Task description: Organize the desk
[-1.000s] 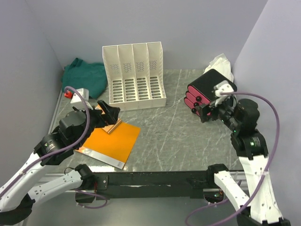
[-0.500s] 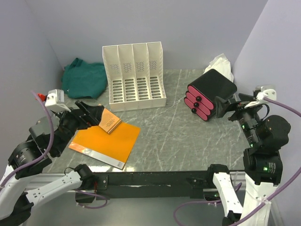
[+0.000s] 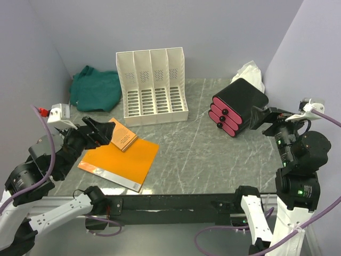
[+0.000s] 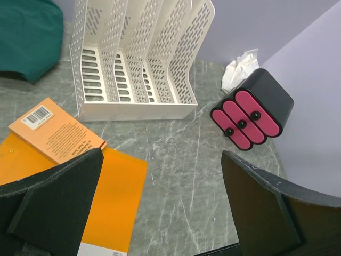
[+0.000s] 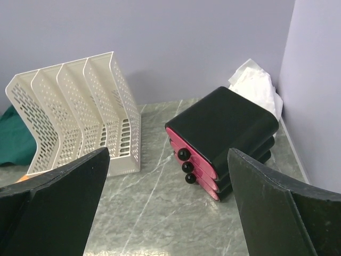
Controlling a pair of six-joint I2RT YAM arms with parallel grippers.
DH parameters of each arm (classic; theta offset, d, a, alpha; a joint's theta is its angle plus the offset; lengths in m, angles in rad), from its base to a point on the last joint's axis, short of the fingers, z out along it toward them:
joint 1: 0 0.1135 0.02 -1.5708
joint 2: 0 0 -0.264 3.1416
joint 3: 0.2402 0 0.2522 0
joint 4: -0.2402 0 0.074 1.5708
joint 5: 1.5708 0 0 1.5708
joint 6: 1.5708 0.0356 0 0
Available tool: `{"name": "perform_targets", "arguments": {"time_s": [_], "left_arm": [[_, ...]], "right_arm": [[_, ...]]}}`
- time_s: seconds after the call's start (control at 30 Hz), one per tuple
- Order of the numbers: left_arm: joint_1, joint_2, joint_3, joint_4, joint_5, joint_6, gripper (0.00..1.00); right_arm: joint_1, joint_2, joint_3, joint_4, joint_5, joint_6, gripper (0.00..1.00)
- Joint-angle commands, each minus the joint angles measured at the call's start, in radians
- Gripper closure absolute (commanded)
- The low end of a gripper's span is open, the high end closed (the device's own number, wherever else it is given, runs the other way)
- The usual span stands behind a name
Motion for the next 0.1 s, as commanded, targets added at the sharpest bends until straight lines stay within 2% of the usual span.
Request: {"name": "perform_targets", "arguments": {"time_s": [0.0, 0.07], "left_arm": [[0.002, -0.016, 0.01, -0.003, -0.005, 0.023, 0.0], [0.002, -0.021, 0.002, 0.003, -0.008, 0.023, 0.0]], "right_arm": [[-0.009, 0.01, 0.021, 0.028, 0.031, 0.01, 0.0], [-0.009, 0.016, 0.014, 0.036, 0.031, -0.039, 0.0]]}}
